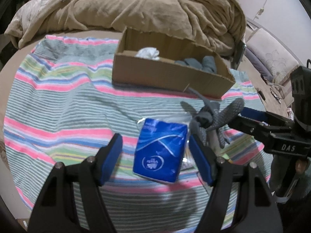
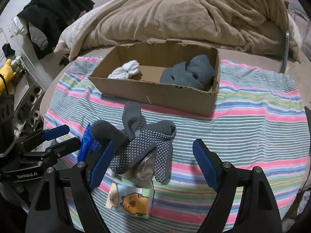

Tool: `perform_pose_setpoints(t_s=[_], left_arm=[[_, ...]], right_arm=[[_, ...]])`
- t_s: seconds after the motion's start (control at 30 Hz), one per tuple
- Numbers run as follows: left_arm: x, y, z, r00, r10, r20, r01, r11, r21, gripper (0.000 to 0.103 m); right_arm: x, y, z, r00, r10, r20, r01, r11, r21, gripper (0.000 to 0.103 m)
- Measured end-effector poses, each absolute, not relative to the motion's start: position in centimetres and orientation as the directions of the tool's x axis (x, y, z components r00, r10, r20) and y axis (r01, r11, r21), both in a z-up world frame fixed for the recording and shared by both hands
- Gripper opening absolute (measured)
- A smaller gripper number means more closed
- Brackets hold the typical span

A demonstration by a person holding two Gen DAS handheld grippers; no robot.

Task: Organize objects
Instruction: 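Move both tools back toward the blue tissue pack and dotted glove, then grasp the blue tissue pack with the left tool while the right tool grasps the dotted glove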

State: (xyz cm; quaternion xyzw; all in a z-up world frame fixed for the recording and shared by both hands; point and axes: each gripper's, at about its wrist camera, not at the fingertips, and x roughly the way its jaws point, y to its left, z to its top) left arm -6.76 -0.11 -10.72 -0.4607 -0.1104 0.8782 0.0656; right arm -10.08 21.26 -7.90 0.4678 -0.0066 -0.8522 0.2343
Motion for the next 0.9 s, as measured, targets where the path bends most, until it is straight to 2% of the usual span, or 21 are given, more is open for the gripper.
perform_pose_setpoints(t_s=[0.13,0.33,0.6,0.7,0.73,0.87,0.9], left_arm=[[-7.3,-0.1,-12.2,-0.54,0.226,-0.811,-0.004,-0.964,-0.265,0.072],[-8.1,-0.5,-13.2,-0.524,0.23,-0.82,0.004,-0.962,-0.272,0.081],[-8.6,-0.3,-13.8,-0.524,0.24,-0.818,-0.023,-0.963,-0.268,0.082],[-8.7,-0.2,-14.0,-0.523,0.254,-0.814,-0.037,-0.961,-0.276,0.078],[-8.7,-0.1,-14.1,-0.519,0.255,-0.816,-0.042,-0.961,-0.273,0.071],[-8.6,0.5,-13.9,-0.516,0.267,-0.814,-0.067,-0.96,-0.272,0.057],[-8.5,0.6,-13.9,-0.516,0.269,-0.813,-0.073,-0.96,-0.271,0.057]], right_arm=[[-10.6,21.0,-8.9,-0.434,-0.408,-0.803,0.393,-0.888,0.238,0.085],[-11.7,20.5,-10.1,-0.409,-0.415,-0.813,0.396,-0.883,0.252,0.085],[-13.3,19.5,-11.4,-0.371,-0.429,-0.824,0.4,-0.874,0.275,0.085],[-13.5,19.1,-11.7,-0.364,-0.433,-0.825,0.407,-0.871,0.277,0.084],[-13.6,19.0,-11.8,-0.363,-0.435,-0.824,0.412,-0.868,0.276,0.083],[-13.8,18.6,-11.9,-0.358,-0.45,-0.818,0.427,-0.858,0.285,0.068],[-13.8,18.6,-11.9,-0.357,-0.46,-0.813,0.434,-0.853,0.292,0.064]])
